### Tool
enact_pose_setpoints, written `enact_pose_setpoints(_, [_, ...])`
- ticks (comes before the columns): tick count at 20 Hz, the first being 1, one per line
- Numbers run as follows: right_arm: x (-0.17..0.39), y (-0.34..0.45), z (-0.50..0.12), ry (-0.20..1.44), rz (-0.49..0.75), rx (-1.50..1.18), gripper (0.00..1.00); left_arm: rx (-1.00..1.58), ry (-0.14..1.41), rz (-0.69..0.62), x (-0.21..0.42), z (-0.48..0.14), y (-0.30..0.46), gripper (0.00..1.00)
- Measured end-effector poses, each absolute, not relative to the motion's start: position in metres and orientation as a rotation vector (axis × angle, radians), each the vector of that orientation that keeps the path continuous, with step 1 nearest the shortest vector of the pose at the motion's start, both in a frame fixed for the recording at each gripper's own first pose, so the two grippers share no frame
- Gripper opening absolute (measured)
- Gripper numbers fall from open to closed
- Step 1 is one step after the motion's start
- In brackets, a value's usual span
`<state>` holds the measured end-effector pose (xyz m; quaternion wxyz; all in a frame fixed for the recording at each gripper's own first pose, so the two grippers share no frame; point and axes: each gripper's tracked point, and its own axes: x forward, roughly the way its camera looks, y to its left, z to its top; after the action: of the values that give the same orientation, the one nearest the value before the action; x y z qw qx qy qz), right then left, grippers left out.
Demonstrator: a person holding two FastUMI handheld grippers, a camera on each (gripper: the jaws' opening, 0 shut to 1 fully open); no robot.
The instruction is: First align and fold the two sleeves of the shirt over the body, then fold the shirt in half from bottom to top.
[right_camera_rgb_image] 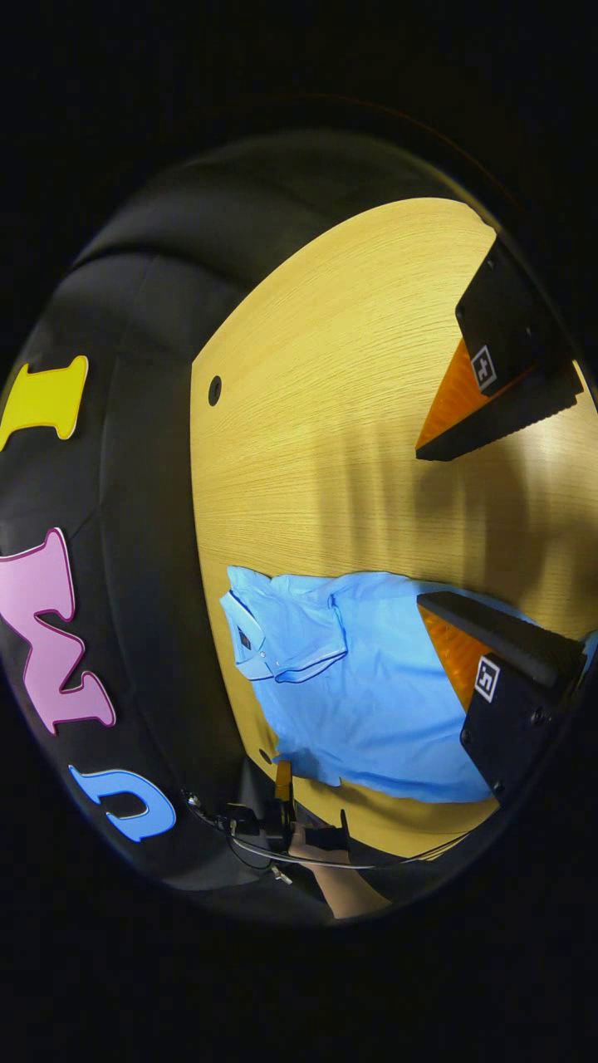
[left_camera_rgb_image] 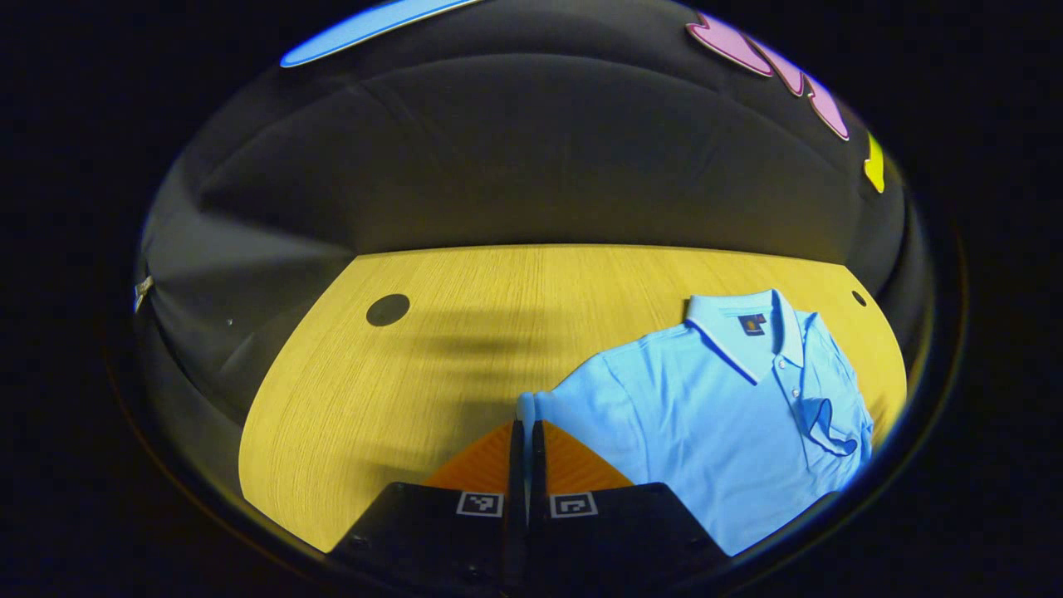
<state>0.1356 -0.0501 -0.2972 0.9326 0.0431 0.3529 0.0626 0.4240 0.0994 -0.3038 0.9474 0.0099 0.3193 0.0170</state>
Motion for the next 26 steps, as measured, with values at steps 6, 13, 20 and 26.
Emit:
enact_pose_setpoints(6, [0.136, -0.055, -0.279, 0.698, 0.121, 0.087, 0.99, -0.008, 0.581, -0.066, 0.423, -0.253, 0.040, 0.10])
enact_pose_setpoints(13, [0.131, -0.059, -0.264, 0.680, 0.111, 0.110, 0.98, -0.061, 0.545, -0.193, 0.407, -0.218, -0.049, 0.06])
enact_pose_setpoints(20, [0.114, -0.061, -0.260, 0.676, 0.095, 0.107, 0.98, -0.182, 0.574, -0.369, 0.371, -0.219, -0.145, 0.34])
enact_pose_setpoints(26, [0.069, -0.037, -0.254, 0.673, 0.118, 0.099, 0.98, -0.138, 0.531, -0.379, 0.288, -0.194, -0.134, 0.96])
